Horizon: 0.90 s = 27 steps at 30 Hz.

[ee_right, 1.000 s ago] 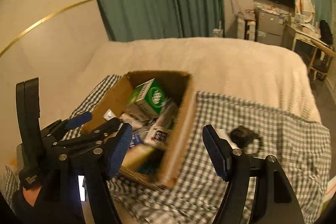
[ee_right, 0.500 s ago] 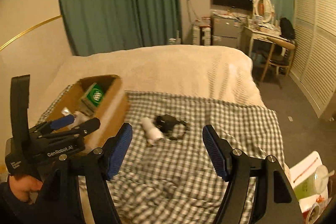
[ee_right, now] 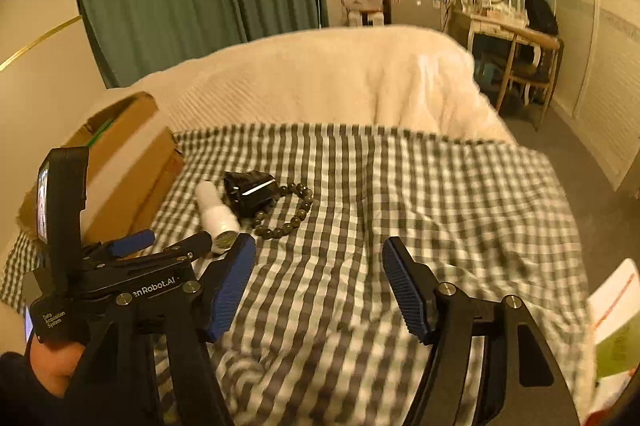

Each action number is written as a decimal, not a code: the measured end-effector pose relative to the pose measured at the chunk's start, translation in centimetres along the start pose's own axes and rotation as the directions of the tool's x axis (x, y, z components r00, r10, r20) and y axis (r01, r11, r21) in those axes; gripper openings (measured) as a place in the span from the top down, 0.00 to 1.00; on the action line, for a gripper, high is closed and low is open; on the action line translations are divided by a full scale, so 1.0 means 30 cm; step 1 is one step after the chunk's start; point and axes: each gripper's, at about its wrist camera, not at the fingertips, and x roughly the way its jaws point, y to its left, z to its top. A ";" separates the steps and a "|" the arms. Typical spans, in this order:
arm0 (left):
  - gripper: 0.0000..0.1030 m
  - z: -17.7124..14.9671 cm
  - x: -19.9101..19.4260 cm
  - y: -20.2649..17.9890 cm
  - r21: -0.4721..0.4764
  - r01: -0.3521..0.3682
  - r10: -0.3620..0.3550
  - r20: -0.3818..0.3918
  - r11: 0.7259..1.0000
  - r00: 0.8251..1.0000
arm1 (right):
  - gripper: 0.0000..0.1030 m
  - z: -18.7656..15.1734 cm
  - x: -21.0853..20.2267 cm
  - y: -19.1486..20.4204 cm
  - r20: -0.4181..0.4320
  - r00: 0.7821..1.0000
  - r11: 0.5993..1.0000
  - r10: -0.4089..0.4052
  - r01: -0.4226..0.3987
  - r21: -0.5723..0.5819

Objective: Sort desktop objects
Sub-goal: 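Grasp the white hair dryer with the left gripper while the right grasps the bead bracelet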

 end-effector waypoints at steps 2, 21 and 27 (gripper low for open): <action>0.13 0.026 0.051 0.009 -0.011 -0.003 0.003 0.002 1.000 1.000 | 0.42 0.003 0.092 -0.011 -0.025 1.000 1.000 0.014 -0.013 0.013; 0.49 0.019 0.123 0.091 -0.027 0.064 -0.065 -0.048 0.998 0.997 | 0.89 0.018 0.514 0.011 -0.189 0.978 0.995 0.089 -0.078 0.068; 0.49 -0.017 0.001 0.057 0.004 0.092 -0.091 -0.036 0.996 0.995 | 0.89 -0.018 0.337 -0.015 -0.163 0.986 0.999 0.025 -0.021 0.026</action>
